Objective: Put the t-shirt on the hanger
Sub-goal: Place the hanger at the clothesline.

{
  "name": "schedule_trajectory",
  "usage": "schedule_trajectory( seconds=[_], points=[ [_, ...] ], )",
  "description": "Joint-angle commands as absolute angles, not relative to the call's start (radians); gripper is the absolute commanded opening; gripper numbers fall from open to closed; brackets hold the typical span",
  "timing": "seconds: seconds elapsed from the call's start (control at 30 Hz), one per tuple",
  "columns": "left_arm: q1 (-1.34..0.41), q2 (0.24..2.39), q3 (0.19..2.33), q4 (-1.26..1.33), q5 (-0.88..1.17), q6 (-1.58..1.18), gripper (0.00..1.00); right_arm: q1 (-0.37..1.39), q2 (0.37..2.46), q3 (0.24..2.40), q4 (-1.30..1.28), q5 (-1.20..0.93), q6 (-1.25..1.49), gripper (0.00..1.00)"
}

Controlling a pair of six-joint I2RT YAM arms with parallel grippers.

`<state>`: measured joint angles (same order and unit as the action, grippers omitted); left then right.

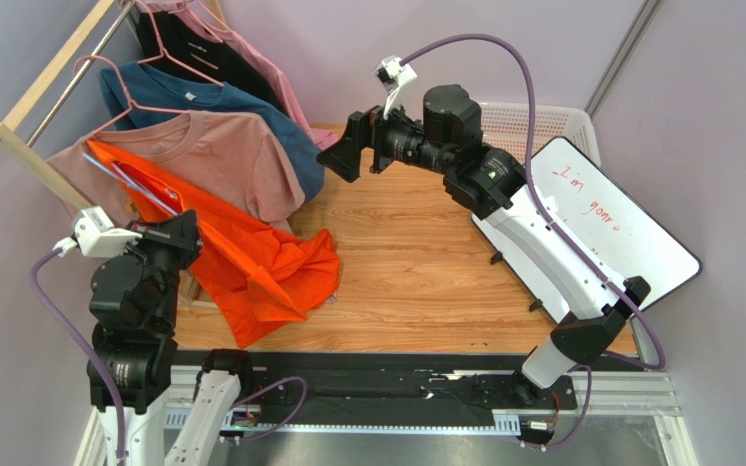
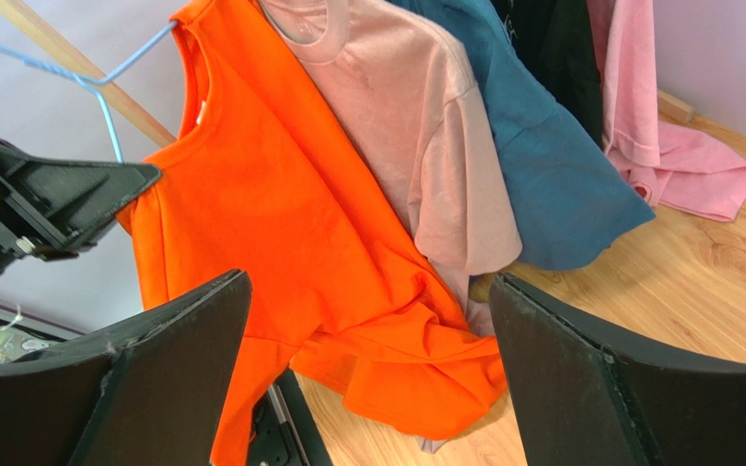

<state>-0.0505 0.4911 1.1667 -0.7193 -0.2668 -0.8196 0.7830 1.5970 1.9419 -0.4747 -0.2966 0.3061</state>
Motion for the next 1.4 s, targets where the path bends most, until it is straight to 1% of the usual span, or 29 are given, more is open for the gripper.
schedule_trajectory(
  seconds=[0.0, 0.1, 0.23, 0.37, 0.5, 0.6, 0.63, 0.7, 0.73, 0.8, 0.93, 1.13, 1.23, 1.37],
  points=[
    [-0.038, 0.540, 1.230, -0.638, -0.203, -0.791, 0.00, 0.772, 1.551, 1.936, -0.472, -0.311, 0.285, 1.00],
    [-0.038, 0.554, 1.236, -0.718, -0.187, -0.793, 0.00, 0.767, 1.539, 1.940, -0.494, -0.313, 0.279, 1.00],
    [-0.038, 0.508, 1.215, -0.799, -0.117, -0.769, 0.00, 0.762, 1.505, 1.902, -0.499, -0.313, 0.256, 1.00],
    [-0.038, 0.454, 1.192, -0.837, -0.133, -0.726, 0.00, 0.761, 1.488, 1.859, -0.532, -0.340, 0.242, 1.00],
    [-0.037, 0.417, 1.235, -0.916, -0.082, -0.736, 0.00, 0.761, 1.494, 1.844, -0.555, -0.373, 0.227, 0.99],
    [-0.026, 0.405, 1.250, -0.968, -0.054, -0.747, 0.00, 0.761, 1.528, 1.855, -0.557, -0.452, 0.239, 0.96],
    [-0.020, 0.397, 1.249, -0.976, -0.037, -0.753, 0.00, 0.765, 1.540, 1.859, -0.557, -0.519, 0.247, 0.93],
    [-0.006, 0.376, 1.236, -0.980, -0.031, -0.758, 0.00, 0.779, 1.563, 1.867, -0.549, -0.581, 0.258, 0.91],
    [-0.006, 0.373, 1.238, -0.980, -0.043, -0.756, 0.00, 0.811, 1.583, 1.868, -0.552, -0.630, 0.247, 0.90],
    [0.024, 0.362, 1.252, -0.980, -0.064, -0.762, 0.00, 0.857, 1.591, 1.864, -0.564, -0.635, 0.198, 0.91],
    [0.066, 0.356, 1.267, -0.979, -0.040, -0.776, 0.00, 1.018, 1.621, 1.874, -0.568, -0.614, 0.071, 1.00],
    [0.115, 0.347, 1.272, -0.982, -0.035, -0.778, 0.00, 1.164, 1.739, 1.963, -0.555, -0.595, 0.009, 1.00],
    [0.121, 0.338, 1.285, -0.988, -0.048, -0.767, 0.00, 1.205, 1.784, 2.003, -0.566, -0.621, 0.009, 1.00],
    [0.138, 0.331, 1.292, -0.994, -0.034, -0.776, 0.00, 1.259, 1.810, 2.019, -0.561, -0.582, 0.005, 1.00]
  ],
)
